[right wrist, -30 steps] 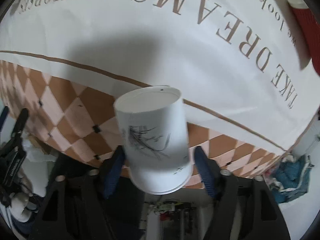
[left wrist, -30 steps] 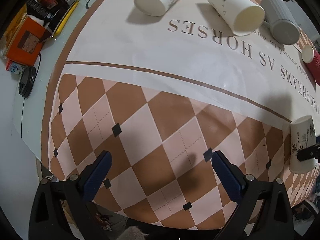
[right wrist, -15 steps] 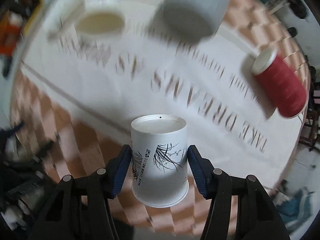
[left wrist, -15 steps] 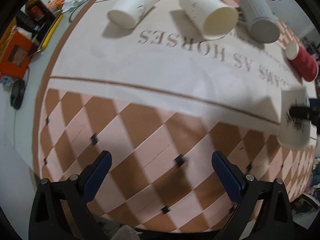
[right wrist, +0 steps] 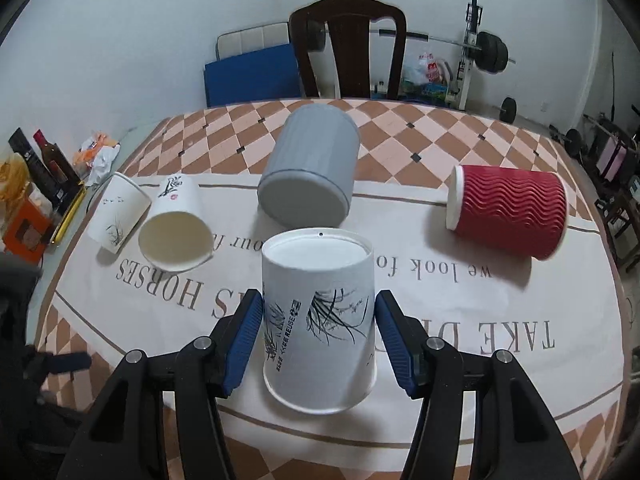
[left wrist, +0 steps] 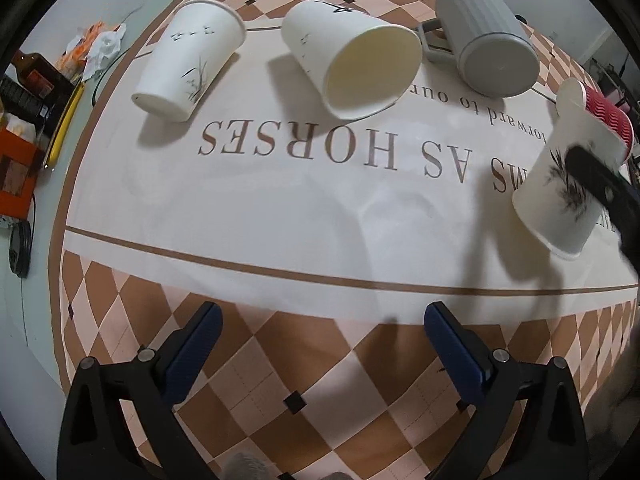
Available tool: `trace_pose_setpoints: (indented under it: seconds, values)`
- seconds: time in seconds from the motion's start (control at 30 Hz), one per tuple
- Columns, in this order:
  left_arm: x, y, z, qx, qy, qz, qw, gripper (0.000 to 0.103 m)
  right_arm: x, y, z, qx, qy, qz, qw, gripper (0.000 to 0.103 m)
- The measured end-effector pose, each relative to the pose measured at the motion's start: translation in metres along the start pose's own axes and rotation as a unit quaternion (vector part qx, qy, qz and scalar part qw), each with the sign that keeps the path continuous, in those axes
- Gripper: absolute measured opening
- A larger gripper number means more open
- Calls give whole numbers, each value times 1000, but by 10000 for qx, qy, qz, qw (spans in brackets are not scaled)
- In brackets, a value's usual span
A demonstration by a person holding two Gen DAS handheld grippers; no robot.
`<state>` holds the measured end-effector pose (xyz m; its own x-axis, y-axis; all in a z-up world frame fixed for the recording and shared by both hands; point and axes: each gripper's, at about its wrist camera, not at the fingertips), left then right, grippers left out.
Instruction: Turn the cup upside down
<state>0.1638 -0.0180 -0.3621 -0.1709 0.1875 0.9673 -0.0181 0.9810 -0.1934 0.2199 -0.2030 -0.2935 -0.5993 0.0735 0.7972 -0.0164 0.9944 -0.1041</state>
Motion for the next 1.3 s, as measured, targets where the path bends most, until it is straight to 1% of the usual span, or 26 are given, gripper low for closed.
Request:
trace_pose_setpoints:
  seconds: [0.1,0.17,0.2,0.27,0.3,0.33,0.37,0.43,0.47,0.53,0.57,0.6,0.63,0.7,0.77,0.9,1.07,1.2,1.3]
  values:
    - [-4,-12,-3,-1,-42,-70,10000,103,4,1,13,92,-77,-38,9999,61]
    - [-4,-19,-7,0,-59,-86,9999,103,9,-1,20,157,-54,-51,9998,61]
    - [-1,-23,-11,2,-74,-96,9999,103,9,-2,23,187,-2,-31,9998,61]
    - [4,-30,-8,-28,-124,-100,9999,103,8,-5,28,167,217,-30,9996,62]
    - [7,-38,-7,-47,-147,-108,9998,103,9,-7,30,140,298,14,9995,65]
    - [11,-45,-7,-72,-172,-118,9998,103,12,-10,31,108,336,72,9994,71]
    - [16,-48,-6,-106,-205,-123,9997,103,15,-12,33,60,364,94,9993,74]
    - [29,-57,-3,-188,-283,-133,9993,103,29,-21,35,-88,411,205,9989,84]
    - [34,-59,-2,-221,-321,-128,9992,103,35,-23,36,-107,436,266,9986,86]
    - [50,-64,1,-330,-416,-97,9985,103,52,-29,38,-143,499,529,9973,91]
    - [56,-56,3,-380,-464,-94,9982,103,62,-32,38,-175,511,649,9964,92]
    - [67,-59,6,-449,-544,-100,9975,103,74,-36,38,-200,500,745,9958,97]
    - [77,-49,6,-510,-632,-98,9966,103,86,-38,38,-201,536,951,9938,100]
    - [106,-55,14,-637,-864,-91,9942,103,116,-46,35,-347,527,1072,9922,101]
    - [136,-61,20,-727,-1078,-4,9915,103,141,-50,32,-395,521,1260,9899,101]
    - [186,-65,31,-874,-1383,146,9864,103,200,-57,27,-509,401,1323,9891,101]
    - [242,-73,53,-1003,-1696,331,9798,103,277,-61,21,-598,319,1617,9845,101]
    - [277,-74,69,-1074,-1943,393,9743,103,329,-62,16,-665,153,1761,9820,101]
    - [298,-74,78,-1089,-2050,422,9718,103,363,-63,14,-734,17,1806,9808,101]
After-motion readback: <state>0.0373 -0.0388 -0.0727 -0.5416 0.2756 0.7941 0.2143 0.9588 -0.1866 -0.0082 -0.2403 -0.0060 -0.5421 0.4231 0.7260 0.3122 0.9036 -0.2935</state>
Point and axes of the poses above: each gripper's, at about its wrist camera, not at the fingertips, and x roughly against the way its jaws point, y to its left, z to its underside, and after that the axes turned 12 degrees about z, right-handed
